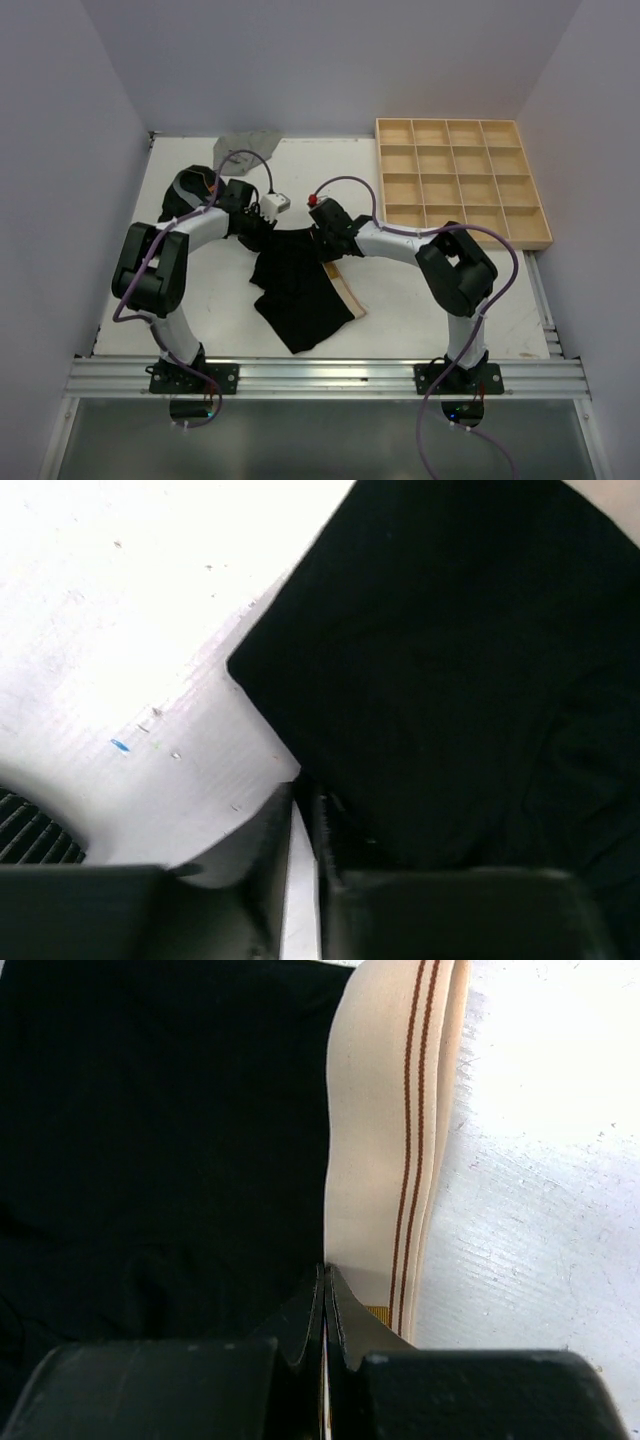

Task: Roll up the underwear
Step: Flatten the underwear

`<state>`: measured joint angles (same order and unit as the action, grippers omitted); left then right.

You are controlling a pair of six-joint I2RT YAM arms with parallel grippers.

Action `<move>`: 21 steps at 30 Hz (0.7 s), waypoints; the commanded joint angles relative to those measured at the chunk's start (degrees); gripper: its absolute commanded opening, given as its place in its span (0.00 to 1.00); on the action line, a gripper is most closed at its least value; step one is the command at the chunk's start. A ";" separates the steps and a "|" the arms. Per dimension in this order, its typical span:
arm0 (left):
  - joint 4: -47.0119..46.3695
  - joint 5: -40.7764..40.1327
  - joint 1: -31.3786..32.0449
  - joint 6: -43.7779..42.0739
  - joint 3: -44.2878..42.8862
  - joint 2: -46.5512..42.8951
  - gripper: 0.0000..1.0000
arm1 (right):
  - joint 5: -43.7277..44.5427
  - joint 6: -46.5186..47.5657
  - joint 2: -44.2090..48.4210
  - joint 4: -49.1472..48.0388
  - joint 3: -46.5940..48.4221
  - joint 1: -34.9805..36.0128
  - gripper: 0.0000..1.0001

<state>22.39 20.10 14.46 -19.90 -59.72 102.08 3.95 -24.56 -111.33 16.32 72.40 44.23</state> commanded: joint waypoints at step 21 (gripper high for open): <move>4.06 -6.93 -2.86 -4.00 -0.74 -4.25 0.30 | -3.68 -8.50 19.81 -5.68 -16.68 2.88 0.20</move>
<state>24.01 9.47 12.01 -22.33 -58.17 99.42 1.65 -32.97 -97.69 11.38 54.94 47.05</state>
